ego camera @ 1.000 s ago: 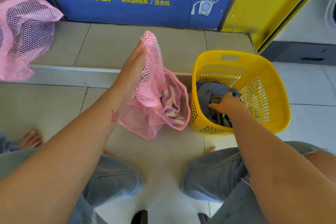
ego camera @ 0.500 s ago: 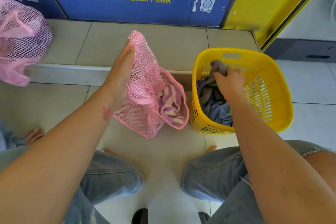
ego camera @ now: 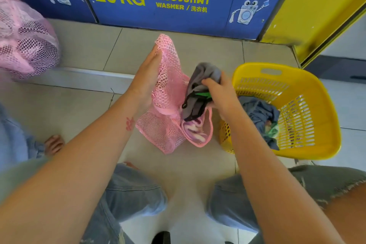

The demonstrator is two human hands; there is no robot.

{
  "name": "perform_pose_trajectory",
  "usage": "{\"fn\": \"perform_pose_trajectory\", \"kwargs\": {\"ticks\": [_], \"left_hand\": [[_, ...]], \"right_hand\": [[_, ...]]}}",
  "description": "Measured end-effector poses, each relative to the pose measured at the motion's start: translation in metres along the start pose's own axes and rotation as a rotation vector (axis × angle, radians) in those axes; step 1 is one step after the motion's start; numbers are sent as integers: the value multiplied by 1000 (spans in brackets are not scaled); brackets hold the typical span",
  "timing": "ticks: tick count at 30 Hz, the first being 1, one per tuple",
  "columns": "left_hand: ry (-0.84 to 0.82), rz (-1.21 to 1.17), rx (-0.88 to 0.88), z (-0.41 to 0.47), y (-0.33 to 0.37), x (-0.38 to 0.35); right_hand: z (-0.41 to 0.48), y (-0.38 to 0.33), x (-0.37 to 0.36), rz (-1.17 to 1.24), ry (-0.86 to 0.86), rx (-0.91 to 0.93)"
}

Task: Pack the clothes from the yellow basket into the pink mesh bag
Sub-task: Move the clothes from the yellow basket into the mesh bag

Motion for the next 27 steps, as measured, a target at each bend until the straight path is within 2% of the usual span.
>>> {"fn": "perform_pose_trajectory", "kwargs": {"ticks": [2, 5, 8, 11, 16, 19, 24, 27], "left_hand": [[-19, -3, 0, 1, 0, -2], [-59, -39, 26, 5, -2, -8], [-54, -77, 44, 14, -6, -5], [-59, -87, 49, 22, -9, 5], [-66, -159, 3, 33, 2, 22], [-94, -80, 0, 37, -3, 33], [-52, 48, 66, 32, -30, 42], [-26, 71, 73, 27, -30, 35]], "right_hand": [[3, 36, -23, -216, 6, -23], [1, 56, -59, -687, 34, 249], [-3, 86, -112, -1027, -233, 500], [0, 128, -129, -1272, -468, 490], [23, 176, -118, -1772, -599, 376], [33, 176, -108, -1800, -590, 355], [28, 136, -98, -1427, -450, 370], [17, 103, -94, -1258, -372, 445]]}}
Point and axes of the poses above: each hand's wrist, its own z-axis towards the middle knuckle, its own x-axis out of the back of the hand, y = z × x, the point moved 10 cm from there along z, towards the middle knuckle, and after that the axes turned 3 degrees about -x, right-handed, at the moved point
